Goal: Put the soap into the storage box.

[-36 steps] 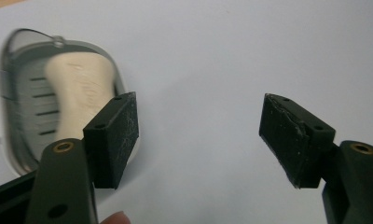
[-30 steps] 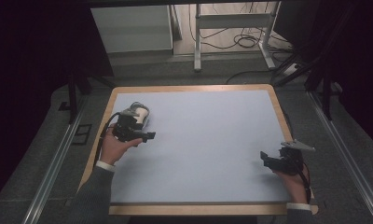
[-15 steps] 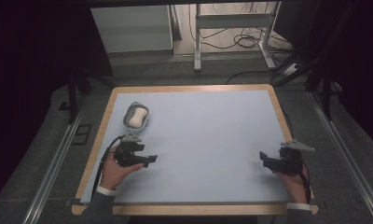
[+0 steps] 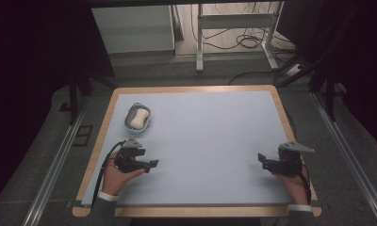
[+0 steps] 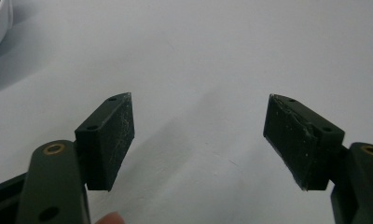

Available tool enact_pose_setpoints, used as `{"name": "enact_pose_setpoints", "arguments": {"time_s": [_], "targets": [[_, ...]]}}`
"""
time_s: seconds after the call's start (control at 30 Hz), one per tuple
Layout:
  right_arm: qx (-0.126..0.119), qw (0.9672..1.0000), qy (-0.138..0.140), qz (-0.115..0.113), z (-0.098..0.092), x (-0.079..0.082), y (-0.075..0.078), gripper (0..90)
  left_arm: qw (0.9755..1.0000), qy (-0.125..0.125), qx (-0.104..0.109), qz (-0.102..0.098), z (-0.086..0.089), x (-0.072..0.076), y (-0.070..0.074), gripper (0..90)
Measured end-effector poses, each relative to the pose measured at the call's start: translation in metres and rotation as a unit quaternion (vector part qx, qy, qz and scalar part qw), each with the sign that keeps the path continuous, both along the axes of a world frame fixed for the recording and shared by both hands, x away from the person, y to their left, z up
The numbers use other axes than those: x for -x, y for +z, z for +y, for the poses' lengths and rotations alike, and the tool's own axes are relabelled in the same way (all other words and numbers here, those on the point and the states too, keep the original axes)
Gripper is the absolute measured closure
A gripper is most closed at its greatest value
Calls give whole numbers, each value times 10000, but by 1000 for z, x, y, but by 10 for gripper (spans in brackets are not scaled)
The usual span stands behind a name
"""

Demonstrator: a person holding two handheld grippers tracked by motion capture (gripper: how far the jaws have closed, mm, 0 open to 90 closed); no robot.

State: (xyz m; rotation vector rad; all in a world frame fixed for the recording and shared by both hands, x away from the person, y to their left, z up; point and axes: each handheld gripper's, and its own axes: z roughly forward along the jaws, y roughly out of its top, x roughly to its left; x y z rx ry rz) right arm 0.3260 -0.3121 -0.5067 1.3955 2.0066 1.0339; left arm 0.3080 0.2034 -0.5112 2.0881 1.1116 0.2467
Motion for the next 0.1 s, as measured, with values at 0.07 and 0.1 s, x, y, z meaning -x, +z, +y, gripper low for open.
{"name": "enact_pose_setpoints", "arguments": {"time_s": [0.07,0.1], "targets": [[-119,9999,64,-11,0,1,1,123,10000,-9,9,21,0,-1,0,250],[-234,9996,131,-26,0,1,2,123,10000,-7,22,43,0,-1,-1,250]]}}
